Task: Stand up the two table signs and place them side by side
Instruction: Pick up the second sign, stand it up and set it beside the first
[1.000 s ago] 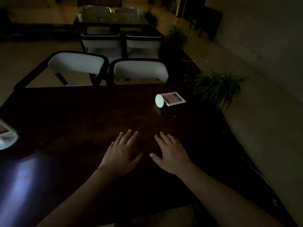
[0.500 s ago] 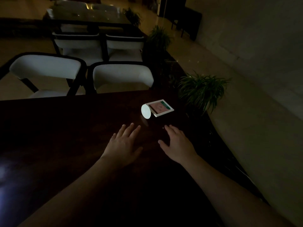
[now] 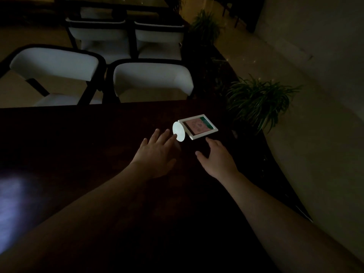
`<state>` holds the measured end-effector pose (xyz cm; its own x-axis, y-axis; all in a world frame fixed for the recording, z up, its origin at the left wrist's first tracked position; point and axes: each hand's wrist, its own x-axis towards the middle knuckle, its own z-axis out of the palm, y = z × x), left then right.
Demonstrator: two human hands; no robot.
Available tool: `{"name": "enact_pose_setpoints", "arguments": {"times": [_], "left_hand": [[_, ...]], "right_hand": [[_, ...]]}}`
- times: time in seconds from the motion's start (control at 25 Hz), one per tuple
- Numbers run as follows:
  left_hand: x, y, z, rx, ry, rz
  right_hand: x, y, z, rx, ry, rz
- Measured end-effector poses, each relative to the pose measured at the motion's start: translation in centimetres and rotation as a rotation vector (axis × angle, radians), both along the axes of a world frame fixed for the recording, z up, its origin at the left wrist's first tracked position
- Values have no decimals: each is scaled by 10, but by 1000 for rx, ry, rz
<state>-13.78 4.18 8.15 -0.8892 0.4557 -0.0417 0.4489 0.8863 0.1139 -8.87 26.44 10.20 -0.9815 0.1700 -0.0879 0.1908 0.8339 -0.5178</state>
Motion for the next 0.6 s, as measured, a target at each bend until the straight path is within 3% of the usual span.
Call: {"name": "enact_pose_setpoints", "arguments": {"times": [0.36, 0.6], "left_hand": [[-62, 47, -18, -113, 39, -4], [-92, 65, -37, -196, 11, -29]], "right_hand": [[-79, 32, -53, -301, -99, -150], [-121, 39, -88, -616, -152, -479]]}}
